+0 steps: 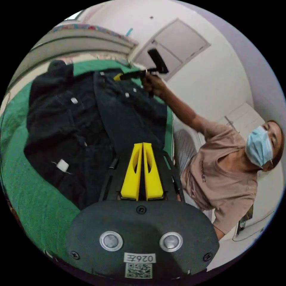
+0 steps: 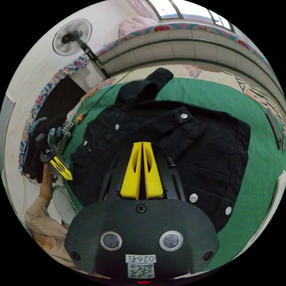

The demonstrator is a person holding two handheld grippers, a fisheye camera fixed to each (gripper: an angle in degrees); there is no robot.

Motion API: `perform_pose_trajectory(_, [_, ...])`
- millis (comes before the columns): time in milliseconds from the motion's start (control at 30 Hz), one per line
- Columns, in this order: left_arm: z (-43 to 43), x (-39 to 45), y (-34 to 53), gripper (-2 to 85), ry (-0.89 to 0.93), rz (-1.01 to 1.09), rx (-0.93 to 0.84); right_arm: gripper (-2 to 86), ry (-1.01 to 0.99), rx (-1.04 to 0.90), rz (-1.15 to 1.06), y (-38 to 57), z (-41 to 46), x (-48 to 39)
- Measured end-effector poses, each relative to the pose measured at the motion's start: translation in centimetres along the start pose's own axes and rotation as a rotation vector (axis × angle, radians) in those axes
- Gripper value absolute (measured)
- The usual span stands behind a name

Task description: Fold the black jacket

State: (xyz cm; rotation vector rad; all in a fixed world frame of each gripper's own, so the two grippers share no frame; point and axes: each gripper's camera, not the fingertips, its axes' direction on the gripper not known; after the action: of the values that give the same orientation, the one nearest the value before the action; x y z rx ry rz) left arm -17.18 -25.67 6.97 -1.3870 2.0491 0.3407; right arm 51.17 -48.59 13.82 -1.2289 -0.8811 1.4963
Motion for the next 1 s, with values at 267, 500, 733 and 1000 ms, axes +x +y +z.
perform_pose_trajectory(267, [-7.0,-11.0,-10.1,-1.0,-0.059,-0.134,0.293,1.8,0.042,0.177,0.072,-9.4,0.2,4.3])
perform_pose_trajectory(500, [-3.7,-20.9,-16.8,-0.9,-0.334,-0.389,0.024,9.4,0.043,0.226,0.18,-16.4,6.7,6.9])
perform_pose_trajectory(733, [-6.4,-24.1,-16.1,-1.0,-0.114,-0.415,0.124,4.4,0.256,0.043,0.107,-20.8,12.3,4.9])
perform_pose_trajectory(1000, [-10.6,-23.2,-15.7,-1.0,-0.056,-0.357,0.281,1.0,0.091,0.66,-0.13,-15.0,-3.4,-3.7])
